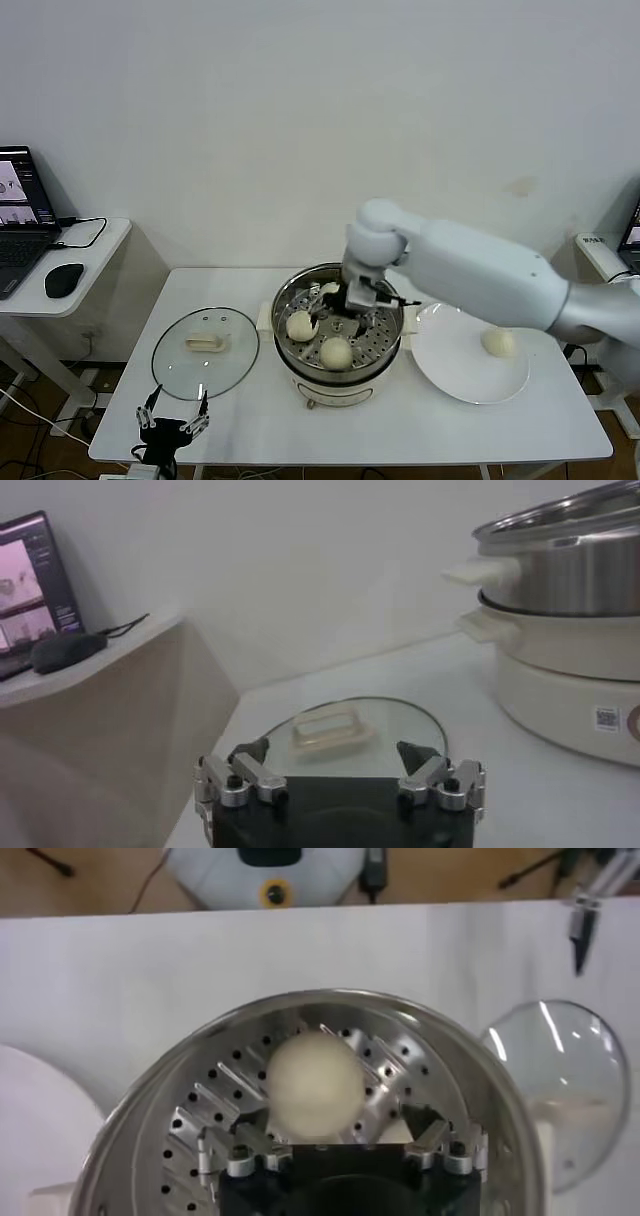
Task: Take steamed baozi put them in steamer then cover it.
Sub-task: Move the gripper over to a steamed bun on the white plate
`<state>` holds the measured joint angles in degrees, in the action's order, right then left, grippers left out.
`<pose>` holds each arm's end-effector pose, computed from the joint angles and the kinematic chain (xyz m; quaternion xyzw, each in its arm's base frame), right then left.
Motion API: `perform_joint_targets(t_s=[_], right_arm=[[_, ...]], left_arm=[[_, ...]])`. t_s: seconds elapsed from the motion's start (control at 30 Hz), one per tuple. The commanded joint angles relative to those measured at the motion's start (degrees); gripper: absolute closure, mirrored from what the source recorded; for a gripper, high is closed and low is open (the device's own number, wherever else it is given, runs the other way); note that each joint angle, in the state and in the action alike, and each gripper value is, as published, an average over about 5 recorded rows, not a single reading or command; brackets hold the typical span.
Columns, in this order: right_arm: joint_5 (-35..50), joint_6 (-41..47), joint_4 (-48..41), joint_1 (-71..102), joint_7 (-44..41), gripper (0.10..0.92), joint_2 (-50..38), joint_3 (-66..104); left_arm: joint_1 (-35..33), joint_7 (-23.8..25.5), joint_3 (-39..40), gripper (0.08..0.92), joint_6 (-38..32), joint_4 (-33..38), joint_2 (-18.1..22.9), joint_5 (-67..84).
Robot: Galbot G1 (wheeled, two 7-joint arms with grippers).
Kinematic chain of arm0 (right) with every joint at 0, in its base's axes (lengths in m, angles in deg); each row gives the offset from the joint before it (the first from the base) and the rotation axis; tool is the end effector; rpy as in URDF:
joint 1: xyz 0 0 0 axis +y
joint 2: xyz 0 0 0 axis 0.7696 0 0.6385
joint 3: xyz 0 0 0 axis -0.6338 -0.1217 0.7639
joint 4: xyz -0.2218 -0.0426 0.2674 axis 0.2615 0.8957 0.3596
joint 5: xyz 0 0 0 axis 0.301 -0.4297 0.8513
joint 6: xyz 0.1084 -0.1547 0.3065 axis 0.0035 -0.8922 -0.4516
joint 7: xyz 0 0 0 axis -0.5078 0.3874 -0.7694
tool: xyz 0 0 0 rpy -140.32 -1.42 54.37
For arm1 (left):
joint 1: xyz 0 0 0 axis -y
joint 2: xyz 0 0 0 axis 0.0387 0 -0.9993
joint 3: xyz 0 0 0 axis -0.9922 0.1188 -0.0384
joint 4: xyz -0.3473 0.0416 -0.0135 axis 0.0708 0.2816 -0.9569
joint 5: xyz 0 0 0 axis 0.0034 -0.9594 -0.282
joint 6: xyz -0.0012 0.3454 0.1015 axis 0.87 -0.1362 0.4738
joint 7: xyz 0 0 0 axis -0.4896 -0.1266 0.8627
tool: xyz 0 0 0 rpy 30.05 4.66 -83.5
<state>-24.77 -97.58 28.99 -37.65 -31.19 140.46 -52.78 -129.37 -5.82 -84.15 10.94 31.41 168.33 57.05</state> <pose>0.4981 0.1027 -0.0372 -0.6834 0.1934 -0.7040 0.0079 0.1400 0.0763 -0.3450 0.0095 -0.9799 -0.1400 0.1420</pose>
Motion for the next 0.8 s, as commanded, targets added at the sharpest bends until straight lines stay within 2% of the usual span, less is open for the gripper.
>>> perform_joint_targets(t_s=[0.03, 0.2, 0.37, 0.8], right_arm=[[13.78, 23.63, 0.38, -3.52, 1.23, 0.202, -14.59, 8.61], [12.81, 33.82, -2.46, 2.11, 1.39, 0.203, -22.06, 14.59], [5.44, 37.79, -5.99, 12.33, 2.64, 0.202, -26.33, 21.59], [-9.98, 28.86, -18.88, 24.48, 4.45, 0.203, -21.92, 27.78]], left_arm=[[0.68, 0.77, 0.82, 0.177, 0.32, 0.19, -0.20, -0.02], [0.38, 1.85, 1.73, 0.177, 0.69, 1.05, -0.65, 0.32], [0.20, 2.21, 2.15, 0.177, 0.72, 1.12, -1.33, 0.57], [-1.40, 2.50, 2.02, 0.177, 0.47, 1.71, -1.27, 0.92]])
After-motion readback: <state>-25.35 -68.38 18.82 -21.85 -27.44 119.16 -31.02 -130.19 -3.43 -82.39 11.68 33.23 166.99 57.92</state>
